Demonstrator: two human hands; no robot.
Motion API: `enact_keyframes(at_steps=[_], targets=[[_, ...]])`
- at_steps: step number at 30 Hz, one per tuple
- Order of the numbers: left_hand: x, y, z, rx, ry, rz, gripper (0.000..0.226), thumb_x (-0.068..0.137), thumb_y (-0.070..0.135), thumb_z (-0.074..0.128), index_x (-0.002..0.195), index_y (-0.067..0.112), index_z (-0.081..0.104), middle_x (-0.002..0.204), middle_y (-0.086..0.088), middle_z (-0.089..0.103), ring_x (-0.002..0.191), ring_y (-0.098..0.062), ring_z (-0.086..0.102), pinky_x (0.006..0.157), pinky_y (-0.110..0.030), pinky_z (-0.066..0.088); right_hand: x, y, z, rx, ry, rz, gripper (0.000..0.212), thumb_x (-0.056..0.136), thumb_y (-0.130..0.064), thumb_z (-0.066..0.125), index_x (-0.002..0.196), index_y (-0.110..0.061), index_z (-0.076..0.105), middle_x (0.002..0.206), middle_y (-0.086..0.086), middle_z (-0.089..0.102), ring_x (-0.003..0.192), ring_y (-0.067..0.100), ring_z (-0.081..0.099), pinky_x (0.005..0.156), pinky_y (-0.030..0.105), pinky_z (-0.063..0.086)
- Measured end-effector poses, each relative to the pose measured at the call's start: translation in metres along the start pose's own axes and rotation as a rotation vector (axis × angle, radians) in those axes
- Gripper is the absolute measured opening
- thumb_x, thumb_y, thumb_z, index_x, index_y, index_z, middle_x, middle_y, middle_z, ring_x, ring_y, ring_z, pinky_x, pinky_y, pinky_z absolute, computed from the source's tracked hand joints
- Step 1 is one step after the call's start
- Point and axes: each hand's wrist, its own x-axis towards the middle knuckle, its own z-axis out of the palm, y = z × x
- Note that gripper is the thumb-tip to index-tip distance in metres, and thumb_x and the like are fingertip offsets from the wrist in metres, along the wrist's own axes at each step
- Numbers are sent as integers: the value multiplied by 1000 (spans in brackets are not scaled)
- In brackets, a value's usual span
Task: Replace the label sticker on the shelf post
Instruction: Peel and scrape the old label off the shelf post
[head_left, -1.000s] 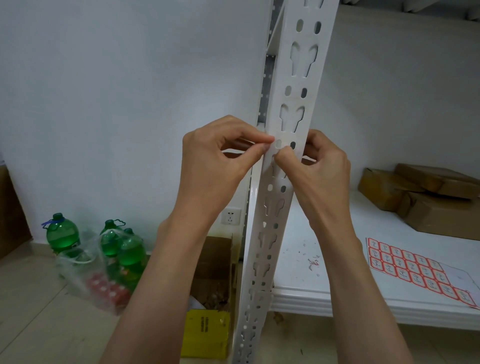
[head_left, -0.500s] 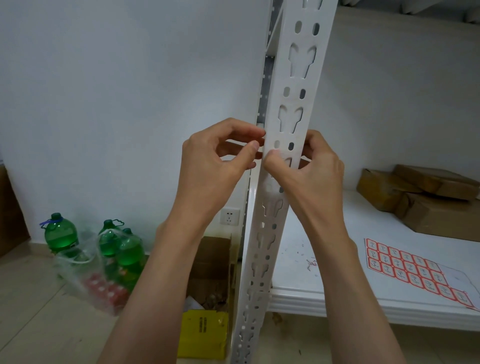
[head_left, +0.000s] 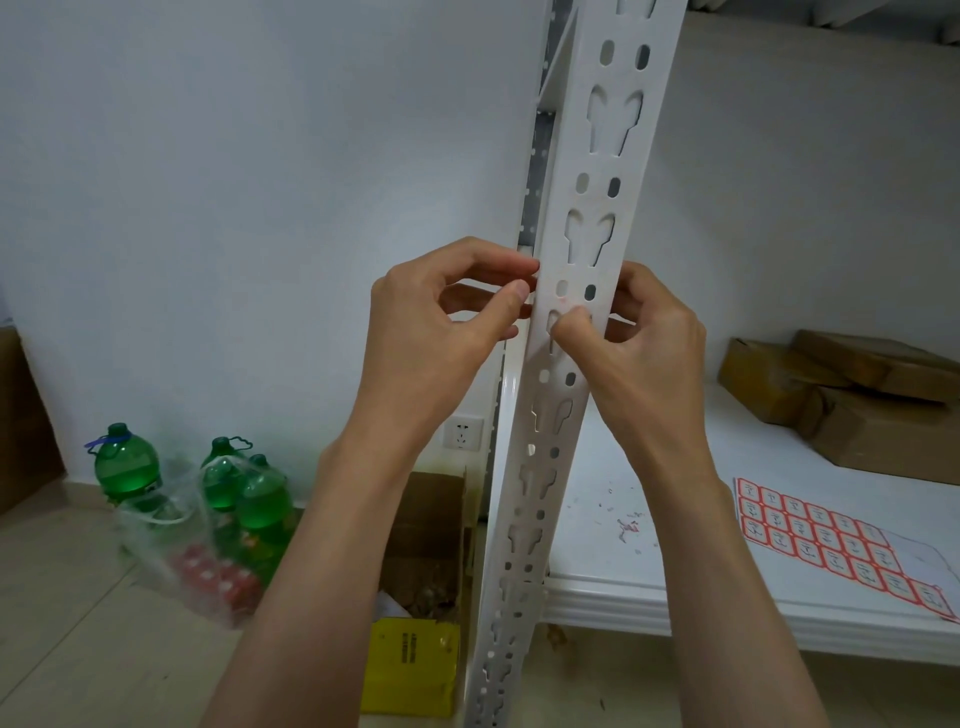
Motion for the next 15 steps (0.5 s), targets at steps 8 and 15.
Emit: enact_keyframes(at_steps=[8, 15], targets=[[1, -2, 1, 15, 13, -5, 14, 93, 21, 68, 106, 24, 72, 102, 10, 73, 90, -1, 71, 72, -17, 59, 1, 1, -5, 12, -62, 21, 27, 90, -23, 69, 111, -31, 54, 104, -27, 59, 82, -13, 63, 65, 1, 47], [0, -1, 1, 17, 14, -1, 13, 93, 22, 69, 105, 26, 71, 101, 13, 72, 90, -1, 71, 71, -17, 59, 1, -1, -1, -6, -14, 25, 25, 90, -26, 69, 112, -27, 59, 107, -17, 64, 82, -8, 65, 66, 3, 50]])
